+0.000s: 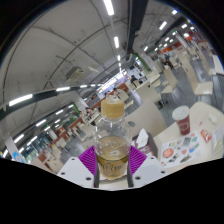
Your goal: Pour water
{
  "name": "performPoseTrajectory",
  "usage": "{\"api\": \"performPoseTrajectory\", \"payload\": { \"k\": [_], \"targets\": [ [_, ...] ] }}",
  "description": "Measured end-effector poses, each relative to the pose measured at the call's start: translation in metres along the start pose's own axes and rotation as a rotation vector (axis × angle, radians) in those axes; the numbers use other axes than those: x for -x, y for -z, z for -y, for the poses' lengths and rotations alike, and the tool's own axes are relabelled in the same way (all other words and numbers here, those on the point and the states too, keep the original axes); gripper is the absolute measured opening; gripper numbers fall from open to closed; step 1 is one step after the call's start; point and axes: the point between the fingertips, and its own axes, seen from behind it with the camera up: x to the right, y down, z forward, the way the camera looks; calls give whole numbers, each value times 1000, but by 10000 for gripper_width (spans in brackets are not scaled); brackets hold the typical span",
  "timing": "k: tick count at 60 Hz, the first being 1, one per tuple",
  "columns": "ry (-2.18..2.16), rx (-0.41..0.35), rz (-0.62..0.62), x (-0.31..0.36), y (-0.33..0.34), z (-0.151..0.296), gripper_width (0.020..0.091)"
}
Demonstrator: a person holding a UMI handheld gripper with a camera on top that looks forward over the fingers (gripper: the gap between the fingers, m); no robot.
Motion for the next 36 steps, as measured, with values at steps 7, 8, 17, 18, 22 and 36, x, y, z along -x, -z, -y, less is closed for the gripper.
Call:
{"api": "performPoseTrajectory", "payload": {
  "k": [7, 8, 17, 18, 22, 36],
  "targets": [
    [323, -40, -139, -59, 17, 27, 373],
    [360, -36, -162, -70, 19, 26, 373],
    [558, 38, -303, -155, 27, 6, 373],
    [568, 53, -313, -163, 27, 1, 373],
    [584, 101, -333, -190, 30, -25, 372],
    [581, 208, -358, -243, 36, -83, 379]
  ]
}}
